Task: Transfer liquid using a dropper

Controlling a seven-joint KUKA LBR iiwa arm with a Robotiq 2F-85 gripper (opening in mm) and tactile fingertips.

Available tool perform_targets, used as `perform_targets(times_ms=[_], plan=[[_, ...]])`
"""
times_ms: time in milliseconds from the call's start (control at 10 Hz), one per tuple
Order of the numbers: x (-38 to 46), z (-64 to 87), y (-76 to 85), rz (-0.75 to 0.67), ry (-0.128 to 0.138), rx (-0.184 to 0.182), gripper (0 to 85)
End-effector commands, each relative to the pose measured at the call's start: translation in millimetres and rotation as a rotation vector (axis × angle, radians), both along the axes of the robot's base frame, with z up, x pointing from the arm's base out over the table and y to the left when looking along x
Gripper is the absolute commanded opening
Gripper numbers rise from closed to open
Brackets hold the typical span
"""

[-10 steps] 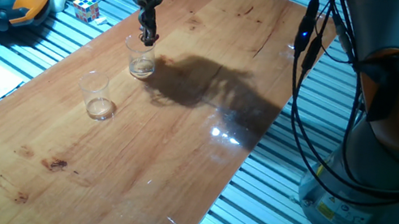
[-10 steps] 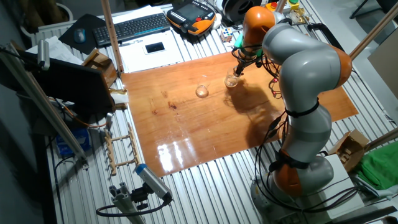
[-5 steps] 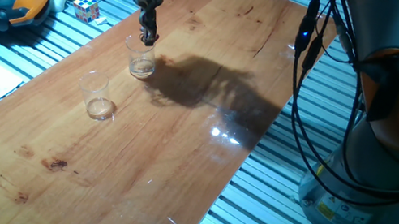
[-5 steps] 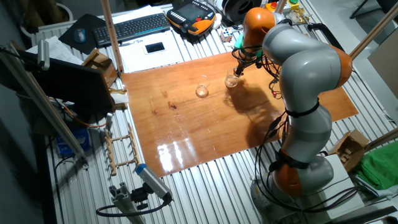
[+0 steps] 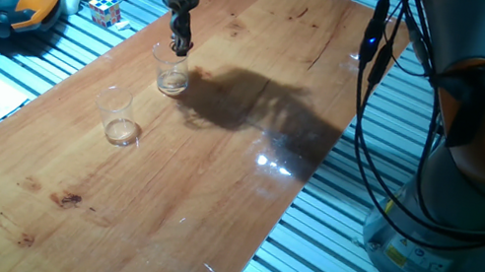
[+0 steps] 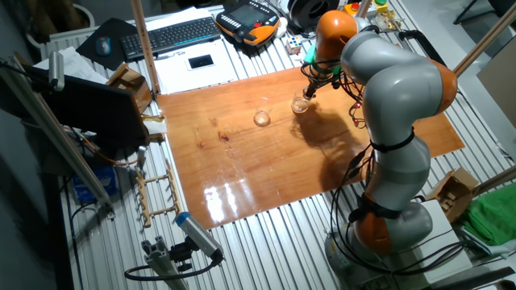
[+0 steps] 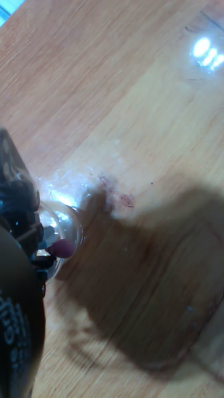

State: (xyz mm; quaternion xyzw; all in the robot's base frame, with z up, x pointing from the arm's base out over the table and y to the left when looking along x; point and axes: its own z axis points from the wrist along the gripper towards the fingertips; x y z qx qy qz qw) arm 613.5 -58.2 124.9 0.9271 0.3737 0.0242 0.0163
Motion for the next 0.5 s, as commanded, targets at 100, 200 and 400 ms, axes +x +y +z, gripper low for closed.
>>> perform_targets(times_ms=[100, 200, 400], plan=[[-0.1, 0.1, 0.0, 0.005, -0.005, 0.000, 10.3], [-0.1, 0.2, 0.0, 0.008, -0.006, -0.002, 7.3], [-0.2, 0.0, 0.0, 0.017, -0.009, -0.002, 4.7]])
